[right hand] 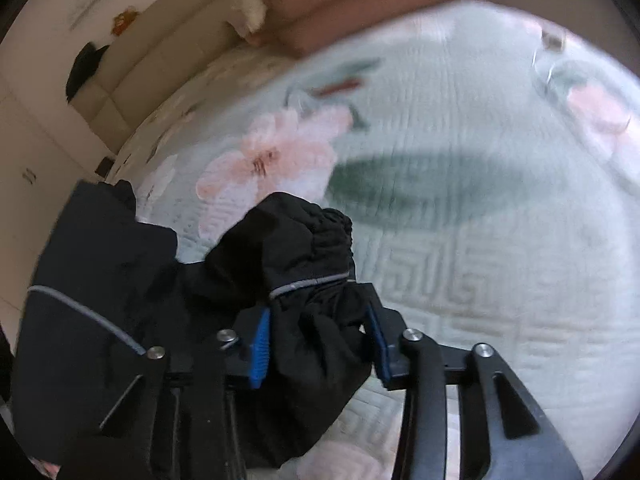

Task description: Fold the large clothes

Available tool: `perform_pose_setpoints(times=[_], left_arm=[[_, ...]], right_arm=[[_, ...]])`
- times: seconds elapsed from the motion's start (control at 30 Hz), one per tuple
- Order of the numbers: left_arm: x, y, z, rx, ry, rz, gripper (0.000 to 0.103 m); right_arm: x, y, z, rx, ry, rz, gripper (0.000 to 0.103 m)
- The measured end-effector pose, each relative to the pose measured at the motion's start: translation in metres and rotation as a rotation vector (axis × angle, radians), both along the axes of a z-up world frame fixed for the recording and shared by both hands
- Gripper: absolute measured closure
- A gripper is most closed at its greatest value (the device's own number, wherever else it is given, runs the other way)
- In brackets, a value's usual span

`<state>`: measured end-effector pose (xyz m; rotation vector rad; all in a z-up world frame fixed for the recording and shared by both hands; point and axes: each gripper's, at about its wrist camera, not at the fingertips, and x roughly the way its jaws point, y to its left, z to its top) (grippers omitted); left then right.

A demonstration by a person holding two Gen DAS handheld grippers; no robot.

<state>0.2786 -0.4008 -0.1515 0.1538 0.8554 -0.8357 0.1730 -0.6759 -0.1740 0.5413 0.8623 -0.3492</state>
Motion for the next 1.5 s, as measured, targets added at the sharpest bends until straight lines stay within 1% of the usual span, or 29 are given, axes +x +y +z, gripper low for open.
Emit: perform_pose_setpoints(times=[0.07, 0.1, 0.13, 0.17, 0.23, 0.27, 0.3, 0.33, 0.37, 0.4, 0.43, 0.47, 0.5, 0.53, 0.6, 0.7, 0.73, 0.83, 0.9, 0.97, 1.03, 1.13, 1.17, 1.3, 1.33, 1.37, 1.4, 1.43, 1.5], left_arm=[[0.001, -0.002, 0.006, -0.019, -0.001, -0.016, 0.011], [0.002, -0.006, 0.008, -0.025, 0.001, -0.02, 0.011], [0.003, -0.012, 0.009, -0.027, 0.007, -0.023, 0.011], [0.003, -0.016, 0.008, -0.026, 0.01, -0.029, 0.011], [0.002, -0.033, 0.002, -0.004, 0.012, -0.041, 0.01], [0.003, -0.044, -0.005, 0.023, 0.024, -0.046, 0.011], [0.005, -0.055, -0.015, 0.056, 0.046, -0.05, 0.011], [0.007, -0.063, -0.026, 0.087, 0.066, -0.049, 0.011], [0.01, -0.072, -0.042, 0.129, 0.088, -0.048, 0.011], [0.011, -0.081, -0.057, 0.187, 0.093, -0.041, 0.011], [0.009, -0.086, -0.064, 0.228, 0.069, -0.041, 0.011], [0.003, -0.091, -0.063, 0.257, 0.021, -0.045, 0.011], [0.001, -0.094, -0.062, 0.283, 0.005, -0.047, 0.011], [0.003, -0.095, -0.061, 0.286, 0.021, -0.046, 0.011], [0.009, -0.091, -0.06, 0.264, 0.051, -0.048, 0.011], [0.005, -0.075, -0.045, 0.194, 0.056, -0.046, 0.011], [0.002, -0.063, -0.035, 0.158, 0.048, -0.045, 0.011], [-0.004, -0.031, -0.007, 0.075, 0.017, -0.035, 0.011], [-0.01, -0.012, 0.01, 0.046, 0.011, -0.019, 0.011], [-0.009, 0.016, 0.03, 0.01, 0.003, 0.007, 0.011], [-0.008, 0.046, 0.049, -0.019, -0.006, 0.032, 0.011], [-0.007, 0.093, 0.071, -0.02, -0.05, 0.088, 0.011], [-0.005, 0.106, 0.075, -0.018, -0.061, 0.105, 0.011], [-0.014, 0.185, 0.084, -0.011, -0.066, 0.18, 0.011], [-0.019, 0.212, 0.084, -0.001, -0.07, 0.212, 0.011], [-0.021, 0.228, 0.083, 0.004, -0.073, 0.232, 0.011], [-0.025, 0.25, 0.082, 0.008, -0.076, 0.261, 0.011], [-0.028, 0.269, 0.082, 0.013, -0.078, 0.289, 0.011], [-0.036, 0.307, 0.078, 0.021, -0.077, 0.356, 0.011]], right_arm=[[-0.024, -0.011, 0.034, -0.179, -0.011, -0.077, 0.061], [-0.033, -0.018, 0.043, -0.236, -0.008, -0.12, 0.061], [-0.05, -0.034, 0.057, -0.313, 0.0, -0.207, 0.061], [-0.063, -0.05, 0.064, -0.356, 0.013, -0.284, 0.061], [-0.082, -0.078, 0.068, -0.392, 0.044, -0.383, 0.061], [-0.089, -0.097, 0.063, -0.355, 0.053, -0.391, 0.061], [-0.093, -0.11, 0.053, -0.28, 0.05, -0.372, 0.061], [-0.092, -0.123, 0.035, -0.21, 0.086, -0.362, 0.061], [-0.088, -0.128, 0.018, -0.201, 0.141, -0.351, 0.061], [-0.084, -0.13, 0.007, -0.207, 0.173, -0.339, 0.061], [-0.081, -0.133, -0.01, -0.209, 0.205, -0.32, 0.061], [-0.081, -0.136, -0.023, -0.192, 0.219, -0.319, 0.061], [-0.083, -0.141, -0.034, -0.156, 0.223, -0.322, 0.059], [-0.086, -0.147, -0.043, -0.114, 0.216, -0.331, 0.056], [-0.099, -0.152, -0.046, -0.071, 0.179, -0.347, 0.054], [-0.109, -0.141, -0.035, -0.071, 0.183, -0.334, 0.056], [-0.11, -0.135, -0.027, -0.076, 0.165, -0.317, 0.057], [-0.111, -0.107, 0.011, -0.081, 0.074, -0.252, 0.059], [-0.106, -0.085, 0.036, -0.082, 0.027, -0.201, 0.059], [-0.091, -0.043, 0.068, -0.113, -0.007, -0.11, 0.06], [-0.075, -0.003, 0.091, -0.128, -0.027, -0.025, 0.06], [-0.05, 0.057, 0.117, -0.135, -0.05, 0.094, 0.06], [-0.037, 0.086, 0.127, -0.131, -0.062, 0.151, 0.06], [-0.004, 0.178, 0.141, -0.096, -0.084, 0.319, 0.06], [0.005, 0.199, 0.142, -0.093, -0.085, 0.357, 0.06], [0.017, 0.231, 0.141, -0.095, -0.083, 0.41, 0.06], [0.027, 0.248, 0.141, -0.094, -0.08, 0.437, 0.06], [0.038, 0.277, 0.138, -0.084, -0.077, 0.483, 0.06], [0.053, 0.315, 0.131, -0.056, -0.071, 0.537, 0.06]])
